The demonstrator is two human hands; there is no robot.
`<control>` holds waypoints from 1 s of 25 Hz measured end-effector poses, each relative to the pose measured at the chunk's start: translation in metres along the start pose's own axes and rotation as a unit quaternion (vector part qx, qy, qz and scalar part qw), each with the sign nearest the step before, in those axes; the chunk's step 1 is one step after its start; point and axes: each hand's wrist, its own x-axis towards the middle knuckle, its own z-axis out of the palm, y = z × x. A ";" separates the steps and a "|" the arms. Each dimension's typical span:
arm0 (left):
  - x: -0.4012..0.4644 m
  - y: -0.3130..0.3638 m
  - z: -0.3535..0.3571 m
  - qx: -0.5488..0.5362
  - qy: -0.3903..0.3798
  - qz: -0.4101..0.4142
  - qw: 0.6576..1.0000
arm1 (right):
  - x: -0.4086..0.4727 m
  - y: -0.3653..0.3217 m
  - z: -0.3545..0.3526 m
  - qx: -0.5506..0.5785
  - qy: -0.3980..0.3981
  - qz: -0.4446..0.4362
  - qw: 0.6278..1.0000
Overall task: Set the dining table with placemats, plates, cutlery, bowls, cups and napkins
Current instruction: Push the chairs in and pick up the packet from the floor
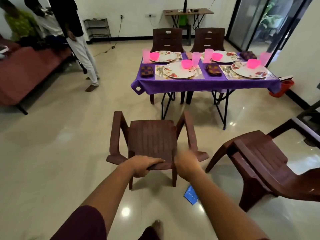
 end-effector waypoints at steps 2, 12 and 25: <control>0.008 -0.020 -0.002 0.067 0.043 -0.018 0.997 | 0.010 0.000 0.000 0.031 0.011 -0.013 0.999; 0.106 -0.052 -0.029 0.199 0.164 0.084 0.963 | 0.071 0.100 0.032 0.111 0.018 0.017 0.993; 0.187 -0.089 -0.065 0.165 0.184 0.109 0.963 | 0.147 0.169 0.044 0.133 -0.004 0.010 0.991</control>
